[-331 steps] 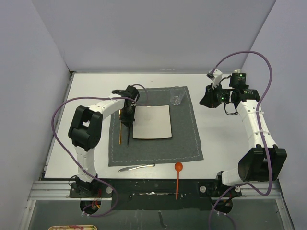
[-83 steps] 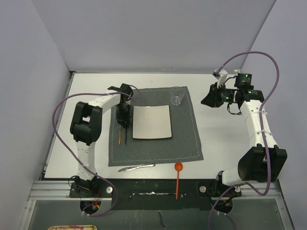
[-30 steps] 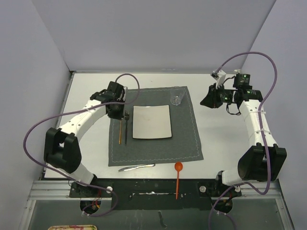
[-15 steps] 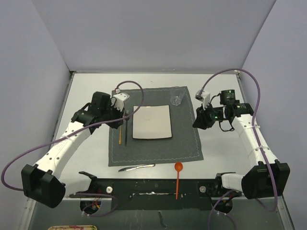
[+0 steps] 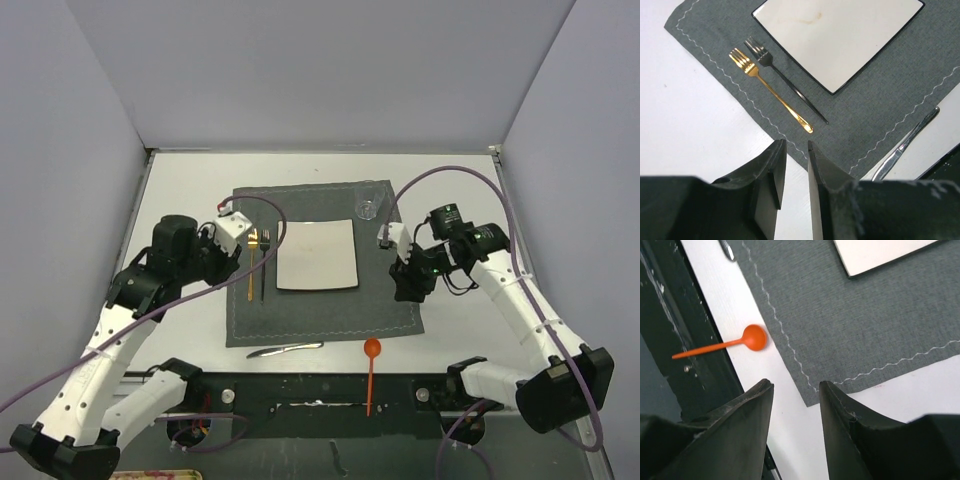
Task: Set the dinner table for one person
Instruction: Pick up the spoon from the center of the board.
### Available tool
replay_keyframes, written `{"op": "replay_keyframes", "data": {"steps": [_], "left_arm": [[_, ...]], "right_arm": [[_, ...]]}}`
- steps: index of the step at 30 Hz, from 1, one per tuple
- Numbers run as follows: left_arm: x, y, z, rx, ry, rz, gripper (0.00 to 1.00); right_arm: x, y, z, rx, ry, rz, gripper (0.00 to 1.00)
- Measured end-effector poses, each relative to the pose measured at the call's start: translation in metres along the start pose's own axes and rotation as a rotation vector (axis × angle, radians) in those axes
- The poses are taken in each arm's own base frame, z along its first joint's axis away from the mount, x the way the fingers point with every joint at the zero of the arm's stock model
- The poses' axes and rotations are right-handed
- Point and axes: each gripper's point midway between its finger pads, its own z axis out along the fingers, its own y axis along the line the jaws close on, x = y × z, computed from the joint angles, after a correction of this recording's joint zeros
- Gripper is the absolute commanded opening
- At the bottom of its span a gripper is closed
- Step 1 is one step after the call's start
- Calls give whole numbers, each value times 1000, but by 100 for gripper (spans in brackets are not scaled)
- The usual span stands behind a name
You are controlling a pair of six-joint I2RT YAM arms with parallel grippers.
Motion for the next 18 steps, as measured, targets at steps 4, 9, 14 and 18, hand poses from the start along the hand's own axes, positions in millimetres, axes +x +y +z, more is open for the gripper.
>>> {"op": "replay_keyframes", "data": {"steps": [4,9,14,18], "left_arm": [[-1,4,-17,-32,-9,37,28],[3,9,-25,-51,8,59,29],[13,14,-25,-61,45,47,29],[14,18,-26,-73,50,43,29]], "right_arm": [[11,11,2,-58,74,-74,45],[24,25,9,-200,223,-73,41],[57,35,30,-294,450,-55,44],[68,45,33,-317,515,-66,44]]}}
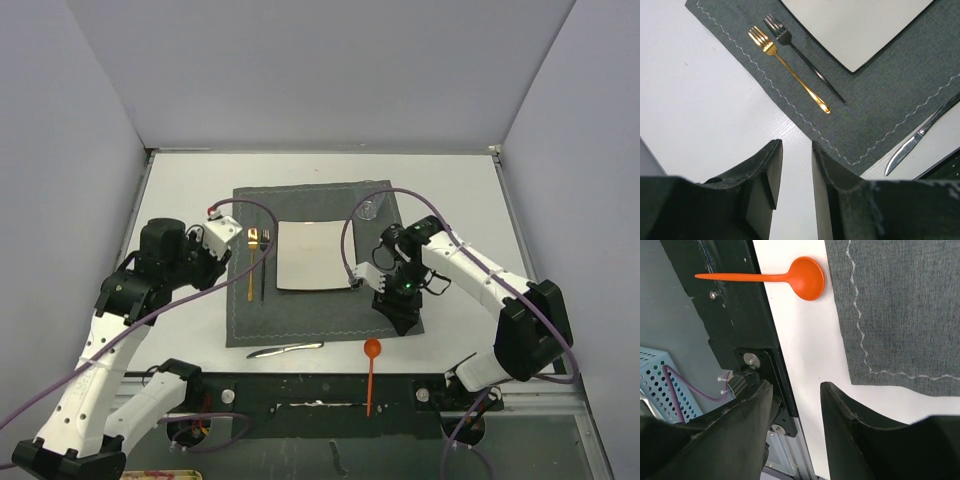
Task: Set the dinner table for one person
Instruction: Pick up the spoon from the center of the board.
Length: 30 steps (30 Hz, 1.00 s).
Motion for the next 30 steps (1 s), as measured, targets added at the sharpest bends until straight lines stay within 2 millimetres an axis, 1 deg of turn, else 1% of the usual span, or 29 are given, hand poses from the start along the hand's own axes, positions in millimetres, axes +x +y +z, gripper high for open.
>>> {"op": "replay_keyframes", "data": {"steps": [3,8,10,14,17,20,25,30], "left_arm": [[1,3,0,-11,5,0,29],[5,12,0,-60,30,7,29],[5,20,0,-98,34,3,29],[3,38,-4,-183,23,-9,29],[1,46,-7,-224,15,-15,29],[1,50,-9,-241,13,-17,29],[1,53,-10,-256,12,-22,29],[0,55,-9,-263,10,-22,29]], "right_arm": [[-4,3,2,1,5,-18,45],[-12,4,7,-2,8,-41,45],[-15,3,9,-14,10,-42,44],[-23,-5,20,-28,20,-47,43],[-27,-9,29,-42,36,-50,42],[-29,-16,37,-51,44,-46,41],[-33,-20,46,-65,47,-44,38],[-35,-20,55,-87,61,-42,35]]}}
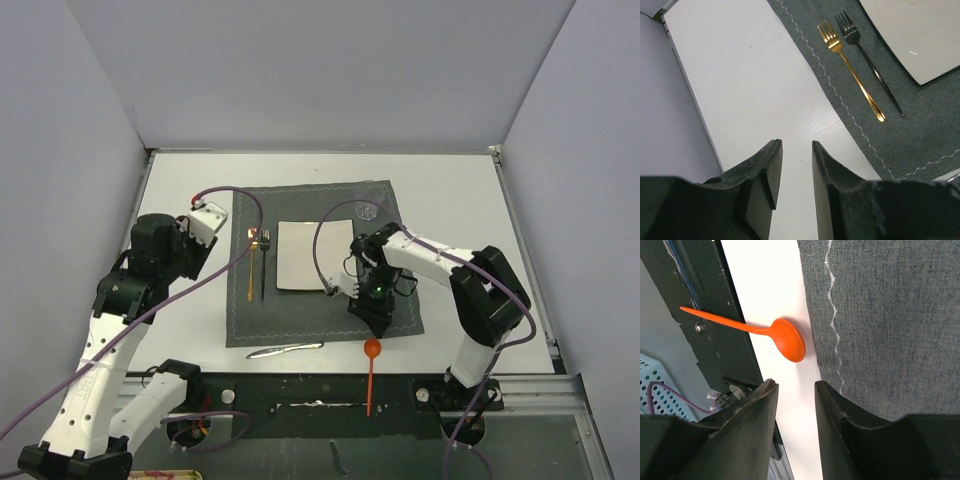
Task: Set the dinner table for one person
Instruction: Pick up the spoon from the center of the board.
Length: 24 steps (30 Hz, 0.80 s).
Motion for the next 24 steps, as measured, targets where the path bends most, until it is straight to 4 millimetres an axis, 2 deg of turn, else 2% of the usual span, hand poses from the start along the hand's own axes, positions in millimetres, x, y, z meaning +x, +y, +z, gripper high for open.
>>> {"op": "replay_keyframes", "data": {"steps": [14,24], "left_arm": [[-6,1,6,14,1,14,30],[-8,-3,6,38,-10,14,31]], "right_arm": [[-9,1,17,-24,24,-11,31],[-8,0,33,-39,80,0,30]]}}
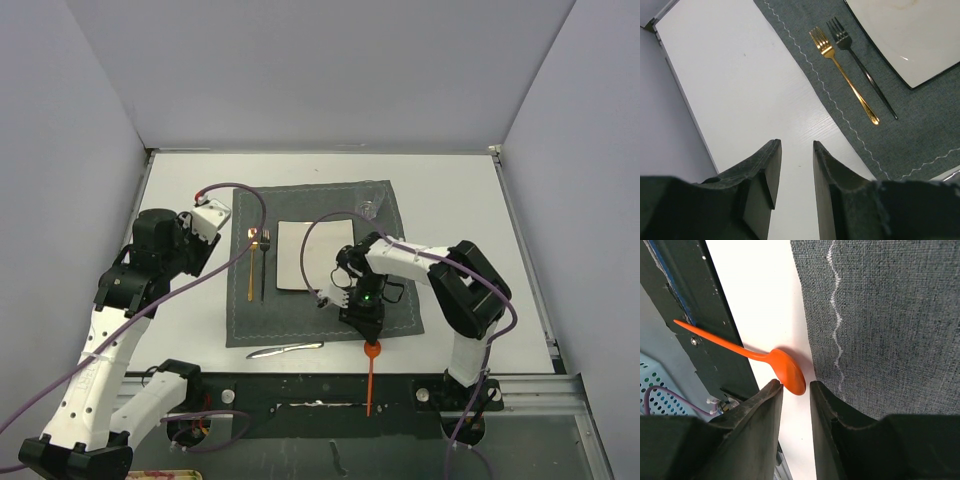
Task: Set the dinner table for one person
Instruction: Pick up the spoon from the center of the board.
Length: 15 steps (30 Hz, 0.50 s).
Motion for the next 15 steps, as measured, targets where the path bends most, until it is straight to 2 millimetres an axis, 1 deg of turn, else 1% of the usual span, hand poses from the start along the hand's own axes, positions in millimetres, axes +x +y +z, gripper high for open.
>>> {"op": "replay_keyframes", "data": {"steps": [15], "left_arm": [[-2,-6,1,33,-11,-1,33]], "right_arm": [[-2,0,-1,14,13,-1,23]]}}
